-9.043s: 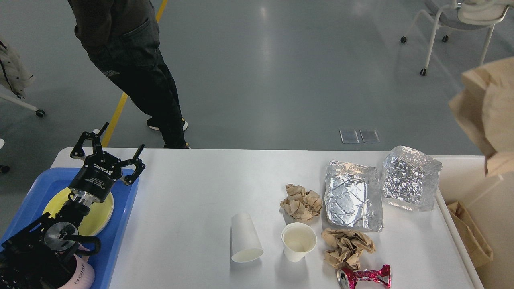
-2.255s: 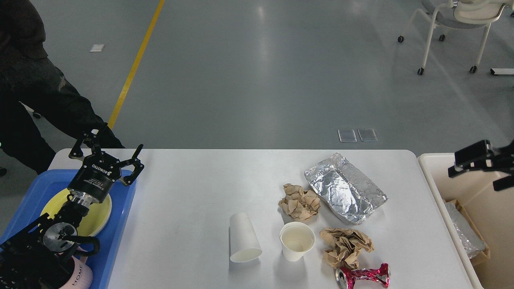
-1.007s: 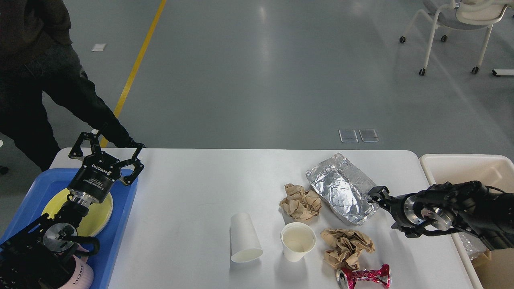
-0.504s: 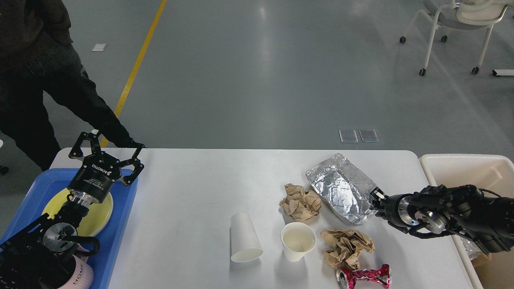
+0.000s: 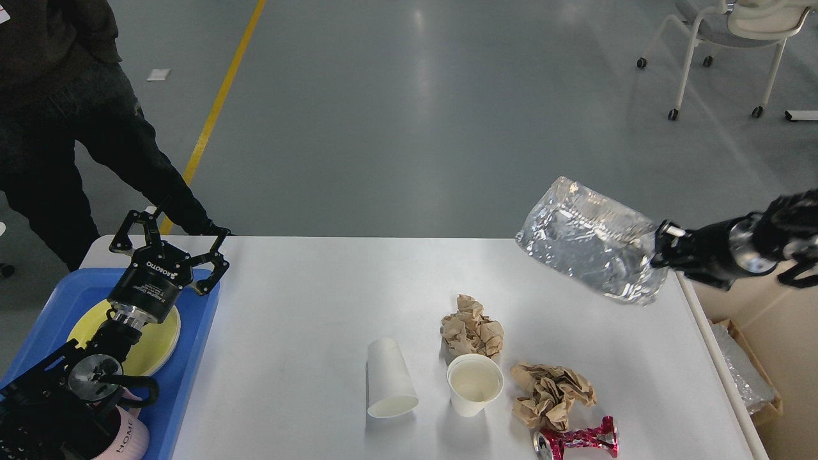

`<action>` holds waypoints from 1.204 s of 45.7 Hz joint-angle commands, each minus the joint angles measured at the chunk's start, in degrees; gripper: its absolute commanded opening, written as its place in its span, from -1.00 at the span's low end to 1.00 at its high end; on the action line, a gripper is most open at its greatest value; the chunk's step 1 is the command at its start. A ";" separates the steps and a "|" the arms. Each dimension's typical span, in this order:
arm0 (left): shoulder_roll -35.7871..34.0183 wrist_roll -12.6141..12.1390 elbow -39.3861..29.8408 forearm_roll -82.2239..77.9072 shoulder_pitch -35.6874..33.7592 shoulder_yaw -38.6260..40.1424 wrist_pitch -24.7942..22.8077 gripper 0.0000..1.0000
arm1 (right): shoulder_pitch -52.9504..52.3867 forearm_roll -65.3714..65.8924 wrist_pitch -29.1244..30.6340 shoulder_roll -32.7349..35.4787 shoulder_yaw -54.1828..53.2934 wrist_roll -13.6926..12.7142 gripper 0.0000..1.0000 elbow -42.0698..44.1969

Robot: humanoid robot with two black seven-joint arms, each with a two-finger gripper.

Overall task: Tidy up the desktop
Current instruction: 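Lift the foil container and drop it into the bin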

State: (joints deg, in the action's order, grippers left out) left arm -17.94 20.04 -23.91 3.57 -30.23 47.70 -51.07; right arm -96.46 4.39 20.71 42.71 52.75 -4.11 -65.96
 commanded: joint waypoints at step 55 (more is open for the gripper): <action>0.01 0.00 0.00 0.03 0.00 -0.15 0.00 1.00 | 60.86 10.82 -22.20 -8.35 -15.75 6.66 0.99 52.42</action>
State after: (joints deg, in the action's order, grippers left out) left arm -17.92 20.04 -23.91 3.61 -30.26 47.60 -51.07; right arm -36.04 15.39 -0.56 34.93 38.12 2.46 -13.19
